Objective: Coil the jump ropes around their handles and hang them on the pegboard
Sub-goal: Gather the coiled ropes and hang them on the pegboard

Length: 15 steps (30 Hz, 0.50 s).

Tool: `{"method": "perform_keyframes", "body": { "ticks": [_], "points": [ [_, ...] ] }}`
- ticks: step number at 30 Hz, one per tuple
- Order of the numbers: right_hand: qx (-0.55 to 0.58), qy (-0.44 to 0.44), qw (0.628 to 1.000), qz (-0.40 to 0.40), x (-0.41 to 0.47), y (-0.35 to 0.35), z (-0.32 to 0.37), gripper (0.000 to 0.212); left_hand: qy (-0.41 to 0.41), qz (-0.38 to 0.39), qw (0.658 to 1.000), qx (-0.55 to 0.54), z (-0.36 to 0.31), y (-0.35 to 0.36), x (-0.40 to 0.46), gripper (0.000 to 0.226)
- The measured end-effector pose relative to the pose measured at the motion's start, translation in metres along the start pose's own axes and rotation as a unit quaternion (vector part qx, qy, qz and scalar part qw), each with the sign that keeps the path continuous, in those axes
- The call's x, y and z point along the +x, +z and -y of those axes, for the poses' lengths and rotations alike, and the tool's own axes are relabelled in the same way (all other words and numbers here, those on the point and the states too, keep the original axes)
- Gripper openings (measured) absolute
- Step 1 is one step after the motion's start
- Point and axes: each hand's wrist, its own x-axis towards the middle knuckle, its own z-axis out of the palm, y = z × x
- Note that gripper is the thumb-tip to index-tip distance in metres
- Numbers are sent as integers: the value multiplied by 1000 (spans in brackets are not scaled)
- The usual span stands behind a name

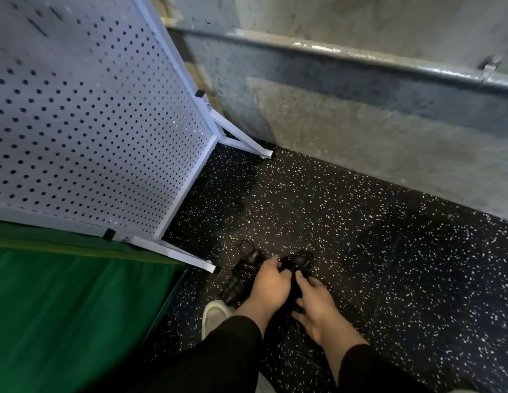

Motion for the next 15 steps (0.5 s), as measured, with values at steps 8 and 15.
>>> {"method": "perform_keyframes", "body": {
  "ticks": [8, 15],
  "points": [
    [-26, -215, 976, -2, -35, 5, 48, 58, 115, -79, 978, -152, -70, -35, -37, 29],
    [-110, -433, 892, 67, -138, 71, 131, 59, 174, -184, 923, -291, -121, -141, -110, 15]
  ]
}}
